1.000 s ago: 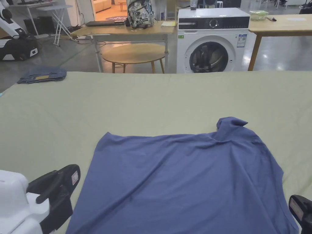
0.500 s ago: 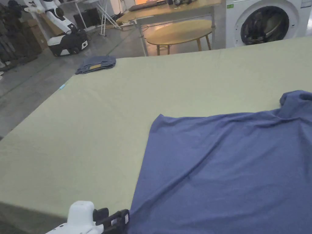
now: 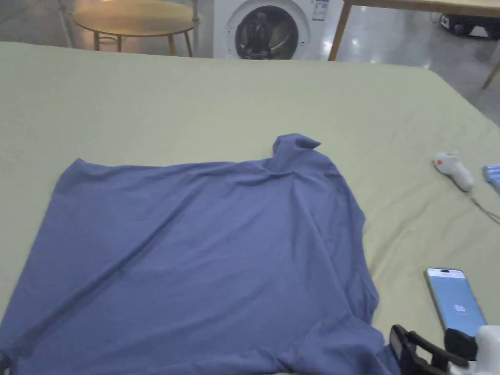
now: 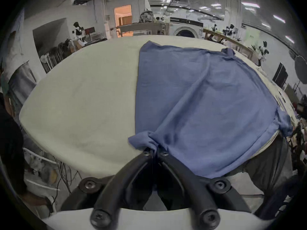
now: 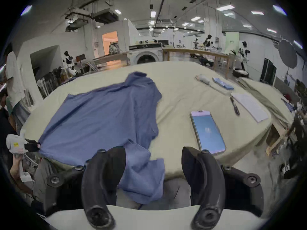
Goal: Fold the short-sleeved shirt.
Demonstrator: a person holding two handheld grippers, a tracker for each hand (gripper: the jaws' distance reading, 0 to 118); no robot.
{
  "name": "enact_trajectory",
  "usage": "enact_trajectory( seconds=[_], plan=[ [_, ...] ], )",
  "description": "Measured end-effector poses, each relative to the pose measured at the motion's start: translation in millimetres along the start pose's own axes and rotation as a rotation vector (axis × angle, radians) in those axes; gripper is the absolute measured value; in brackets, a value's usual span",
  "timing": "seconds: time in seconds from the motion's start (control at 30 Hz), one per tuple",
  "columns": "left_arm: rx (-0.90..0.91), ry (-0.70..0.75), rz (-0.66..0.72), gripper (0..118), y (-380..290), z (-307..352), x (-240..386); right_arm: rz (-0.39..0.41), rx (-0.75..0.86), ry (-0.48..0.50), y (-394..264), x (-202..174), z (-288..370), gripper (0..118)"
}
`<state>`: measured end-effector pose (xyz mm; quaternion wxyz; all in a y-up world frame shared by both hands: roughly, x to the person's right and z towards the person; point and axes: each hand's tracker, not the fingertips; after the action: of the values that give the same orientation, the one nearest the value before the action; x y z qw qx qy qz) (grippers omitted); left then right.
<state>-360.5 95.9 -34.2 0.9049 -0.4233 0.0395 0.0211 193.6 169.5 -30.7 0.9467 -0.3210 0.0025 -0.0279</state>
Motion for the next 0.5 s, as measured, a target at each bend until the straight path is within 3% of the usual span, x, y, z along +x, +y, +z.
enact_trajectory(
  seconds=[0.1, 0.23, 0.37, 0.43, 0.5],
  plan=[
    [-0.006, 0.005, -0.009, 0, 2, 5, 9, -0.089, -0.082, 0.062, -17, 7, -11, 72],
    [-0.009, -0.009, 0.022, 0, 3, 10, 7, -0.133, -0.179, 0.085, -31, 8, -39, 67],
    [-0.012, -0.020, 0.055, 0, 5, 13, 8, -0.080, -0.250, 0.110, -37, -3, -61, 24],
    [-0.011, -0.020, 0.062, 0, 4, 15, 10, -0.019, -0.238, 0.039, -37, -8, -63, 20],
    [-0.011, -0.033, 0.074, 0, 4, 15, 7, -0.041, -0.226, 0.083, -31, -5, -57, 4]
  ],
)
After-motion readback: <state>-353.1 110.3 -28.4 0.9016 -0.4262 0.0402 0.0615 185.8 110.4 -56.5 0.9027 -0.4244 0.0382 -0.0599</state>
